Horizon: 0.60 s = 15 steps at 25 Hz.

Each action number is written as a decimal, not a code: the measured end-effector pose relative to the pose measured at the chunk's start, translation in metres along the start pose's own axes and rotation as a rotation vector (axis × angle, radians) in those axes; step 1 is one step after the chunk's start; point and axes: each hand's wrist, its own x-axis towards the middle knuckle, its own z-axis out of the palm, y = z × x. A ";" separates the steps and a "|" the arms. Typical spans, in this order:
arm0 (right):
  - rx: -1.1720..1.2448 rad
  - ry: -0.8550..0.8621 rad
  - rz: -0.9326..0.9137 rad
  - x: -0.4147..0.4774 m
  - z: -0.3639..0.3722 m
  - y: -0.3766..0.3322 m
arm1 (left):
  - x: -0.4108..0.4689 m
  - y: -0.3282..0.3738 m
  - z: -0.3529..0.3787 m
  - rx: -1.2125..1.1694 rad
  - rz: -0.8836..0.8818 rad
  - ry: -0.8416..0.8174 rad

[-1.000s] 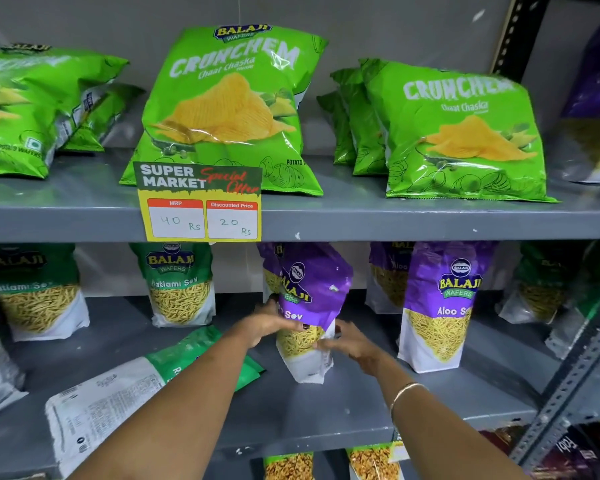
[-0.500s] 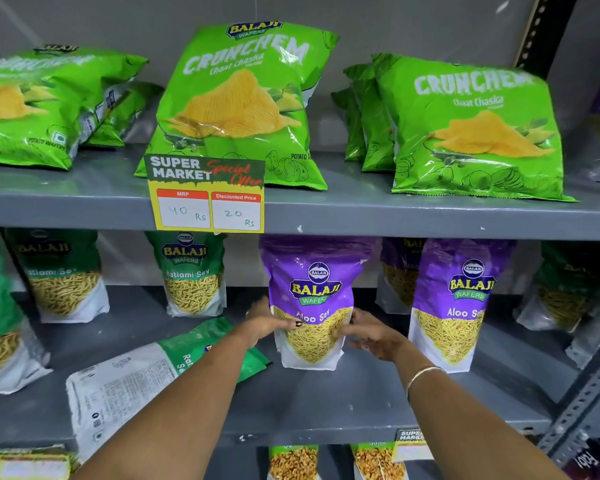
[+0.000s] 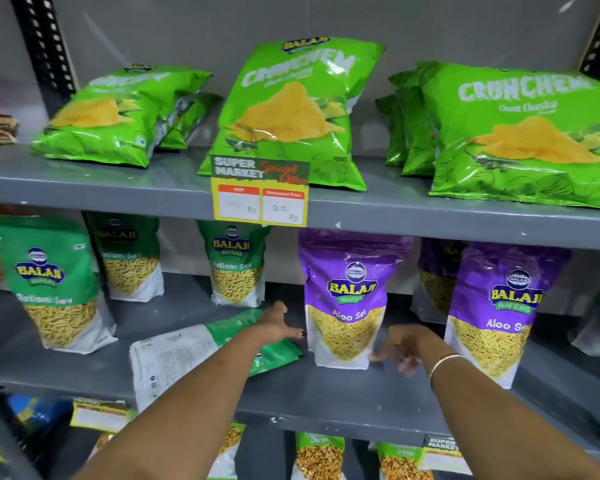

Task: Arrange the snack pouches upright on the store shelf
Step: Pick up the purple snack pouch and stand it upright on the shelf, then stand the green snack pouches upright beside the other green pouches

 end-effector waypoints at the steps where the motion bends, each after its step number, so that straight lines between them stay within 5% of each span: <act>1: 0.024 -0.055 0.077 -0.005 0.005 -0.008 | -0.003 -0.016 -0.016 0.074 -0.017 0.021; 6: -0.124 -0.401 0.158 -0.005 0.072 -0.077 | -0.010 -0.108 -0.107 0.268 -0.072 0.037; 10: 0.227 -0.204 0.157 0.005 0.173 -0.124 | -0.007 -0.177 -0.150 0.309 -0.109 -0.082; 15: 0.892 0.035 0.094 0.008 0.253 -0.152 | 0.008 -0.205 -0.159 -0.076 -0.097 -0.281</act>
